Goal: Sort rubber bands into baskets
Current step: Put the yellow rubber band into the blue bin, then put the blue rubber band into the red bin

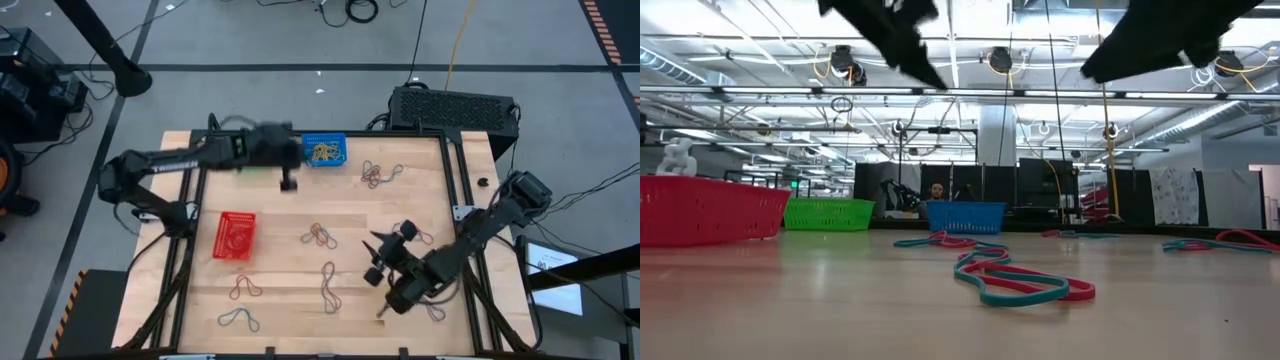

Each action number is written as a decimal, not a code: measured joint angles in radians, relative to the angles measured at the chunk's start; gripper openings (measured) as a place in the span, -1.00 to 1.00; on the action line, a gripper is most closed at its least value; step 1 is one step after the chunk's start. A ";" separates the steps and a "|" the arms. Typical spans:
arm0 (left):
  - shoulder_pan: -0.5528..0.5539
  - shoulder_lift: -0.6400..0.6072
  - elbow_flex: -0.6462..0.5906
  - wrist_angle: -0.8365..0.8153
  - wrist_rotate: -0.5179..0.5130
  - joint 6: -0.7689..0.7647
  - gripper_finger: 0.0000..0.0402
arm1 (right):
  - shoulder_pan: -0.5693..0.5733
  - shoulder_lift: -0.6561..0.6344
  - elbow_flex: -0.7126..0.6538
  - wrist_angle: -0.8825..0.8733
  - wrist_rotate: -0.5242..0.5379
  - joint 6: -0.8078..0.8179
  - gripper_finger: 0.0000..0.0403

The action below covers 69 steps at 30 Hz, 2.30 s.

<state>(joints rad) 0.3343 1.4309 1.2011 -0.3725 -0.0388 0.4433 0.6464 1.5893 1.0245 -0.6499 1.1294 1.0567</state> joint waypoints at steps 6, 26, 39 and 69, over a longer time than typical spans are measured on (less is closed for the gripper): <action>0.223 0.160 0.013 0.151 0.251 -0.039 -0.99 | -0.141 0.023 0.000 0.037 -0.108 -0.039 -0.52; 0.278 0.488 0.217 0.112 0.245 -0.046 -0.99 | -0.277 0.024 0.000 0.022 -0.247 -0.187 -1.00; 0.234 0.447 0.239 0.055 0.211 -0.046 -0.51 | -0.265 0.024 0.000 0.029 -0.261 -0.182 -1.00; -0.280 -0.246 -0.213 -0.176 0.190 -0.383 -0.40 | -0.225 0.024 0.000 0.053 -0.300 -0.213 -0.99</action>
<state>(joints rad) 0.0540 1.1846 0.9881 -0.5482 0.1512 0.0601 0.4210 1.6131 1.0245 -0.5974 0.8299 0.8440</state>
